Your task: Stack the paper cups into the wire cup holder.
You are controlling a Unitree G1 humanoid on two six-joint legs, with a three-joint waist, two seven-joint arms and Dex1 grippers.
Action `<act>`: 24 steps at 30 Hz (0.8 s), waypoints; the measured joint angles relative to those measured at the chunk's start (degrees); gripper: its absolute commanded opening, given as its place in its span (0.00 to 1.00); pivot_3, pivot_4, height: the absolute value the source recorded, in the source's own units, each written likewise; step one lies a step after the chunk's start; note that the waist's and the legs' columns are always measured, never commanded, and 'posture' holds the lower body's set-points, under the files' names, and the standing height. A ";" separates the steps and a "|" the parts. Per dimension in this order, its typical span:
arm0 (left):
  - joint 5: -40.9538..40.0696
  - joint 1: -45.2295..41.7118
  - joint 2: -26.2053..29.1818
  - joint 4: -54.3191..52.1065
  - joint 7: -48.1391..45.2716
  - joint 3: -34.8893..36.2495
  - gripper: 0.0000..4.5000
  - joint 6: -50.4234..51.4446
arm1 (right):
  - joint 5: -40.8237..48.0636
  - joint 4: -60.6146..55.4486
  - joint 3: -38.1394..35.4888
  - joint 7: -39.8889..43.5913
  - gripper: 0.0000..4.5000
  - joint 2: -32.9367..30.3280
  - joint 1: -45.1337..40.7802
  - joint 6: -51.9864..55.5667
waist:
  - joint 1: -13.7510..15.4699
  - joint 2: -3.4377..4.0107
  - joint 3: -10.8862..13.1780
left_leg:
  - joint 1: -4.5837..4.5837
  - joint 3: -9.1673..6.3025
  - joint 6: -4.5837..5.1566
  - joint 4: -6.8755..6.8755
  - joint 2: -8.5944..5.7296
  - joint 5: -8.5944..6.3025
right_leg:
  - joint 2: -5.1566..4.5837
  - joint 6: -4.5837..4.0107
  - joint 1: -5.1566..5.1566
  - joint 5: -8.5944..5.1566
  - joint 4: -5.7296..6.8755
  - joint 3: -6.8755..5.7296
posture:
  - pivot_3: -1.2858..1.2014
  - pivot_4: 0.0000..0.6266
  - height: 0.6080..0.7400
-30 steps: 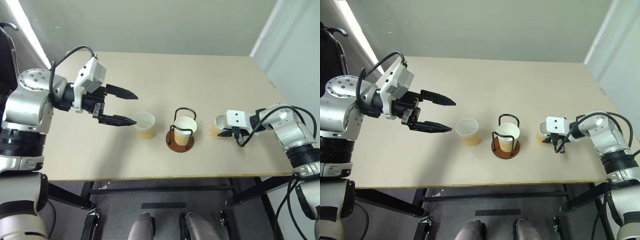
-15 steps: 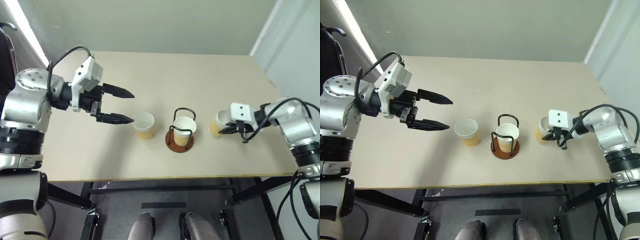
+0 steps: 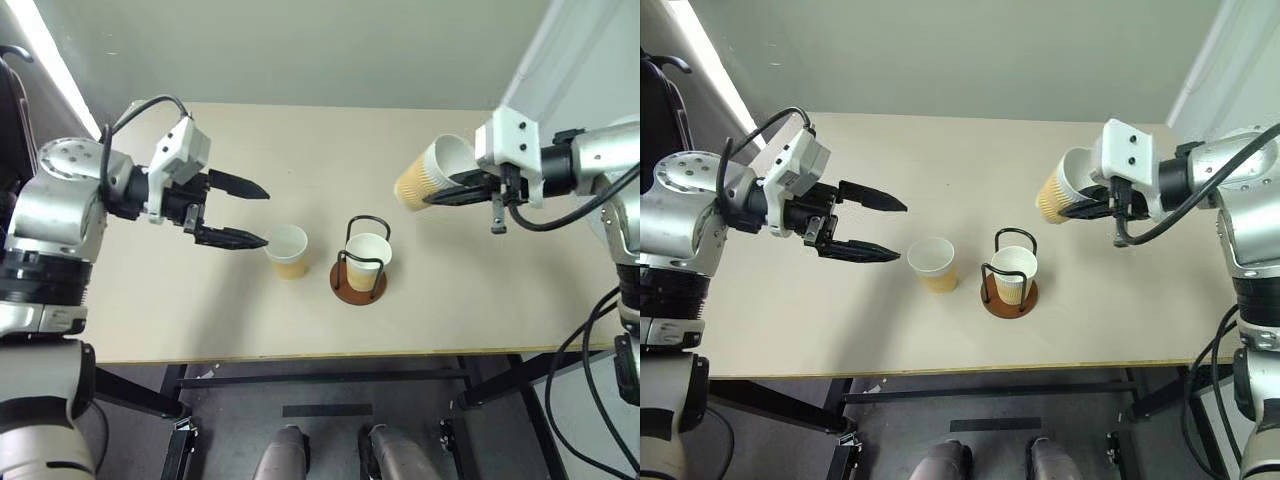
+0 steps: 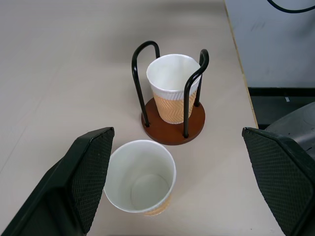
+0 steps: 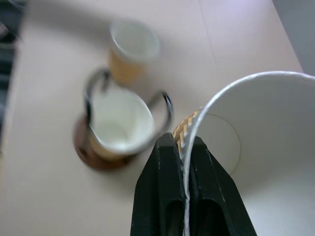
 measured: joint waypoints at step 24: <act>-0.60 -1.04 -0.12 0.33 -0.05 -1.83 1.00 -0.78 | -2.28 0.20 10.24 -0.19 0.01 4.01 1.30 -7.08 | -0.01 0.00 0.00 | -0.01 0.00 -0.03 0.01 0.00 0.02 | 0.00 0.03 -0.04 0.01 0.03 0.00 | 0.52 0.24 1.00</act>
